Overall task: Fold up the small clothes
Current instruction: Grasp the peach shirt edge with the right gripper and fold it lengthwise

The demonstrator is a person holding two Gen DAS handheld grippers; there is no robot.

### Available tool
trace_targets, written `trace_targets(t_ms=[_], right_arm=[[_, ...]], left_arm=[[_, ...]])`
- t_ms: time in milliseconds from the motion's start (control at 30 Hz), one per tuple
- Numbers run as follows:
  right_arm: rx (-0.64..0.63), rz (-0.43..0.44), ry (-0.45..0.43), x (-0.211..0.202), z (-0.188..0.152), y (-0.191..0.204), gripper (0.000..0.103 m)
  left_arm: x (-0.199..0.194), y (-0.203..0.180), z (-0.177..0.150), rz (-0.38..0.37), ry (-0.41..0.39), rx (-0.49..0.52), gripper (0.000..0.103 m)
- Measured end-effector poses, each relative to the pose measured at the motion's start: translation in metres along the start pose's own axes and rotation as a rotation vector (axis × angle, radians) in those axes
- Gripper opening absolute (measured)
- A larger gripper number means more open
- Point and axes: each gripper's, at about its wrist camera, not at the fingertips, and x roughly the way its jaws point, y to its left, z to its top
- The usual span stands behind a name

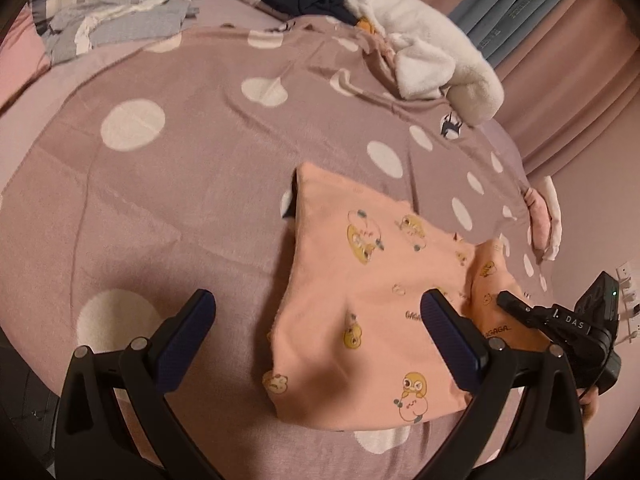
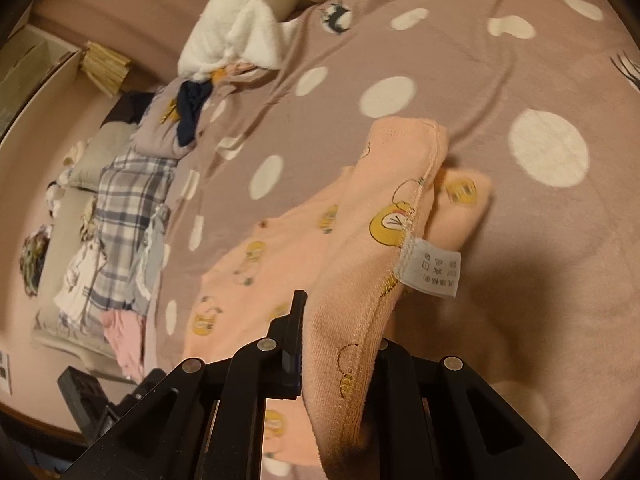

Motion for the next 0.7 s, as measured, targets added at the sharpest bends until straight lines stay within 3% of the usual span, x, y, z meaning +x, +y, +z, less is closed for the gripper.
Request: trace_targets(t_ms=[167,367,700], right_arm=[[-0.048,0.023,0.014,0.009,-0.005,0.033,0.016],[-0.131,0.046,0.081,0.038,-0.018,0.079,0.016],[-0.254,-0.057,0.185,0.092,-0.05,0.125,0.016]], left_arm=[[-0.006,0.014,0.004,0.088,-0.042,-0.001,0.102],[-0.012,0.048,0.013,0.002,-0.006,-0.148,0.102],[-0.03,0.061,0.02,0.056,-0.056,-0.163,0.102]])
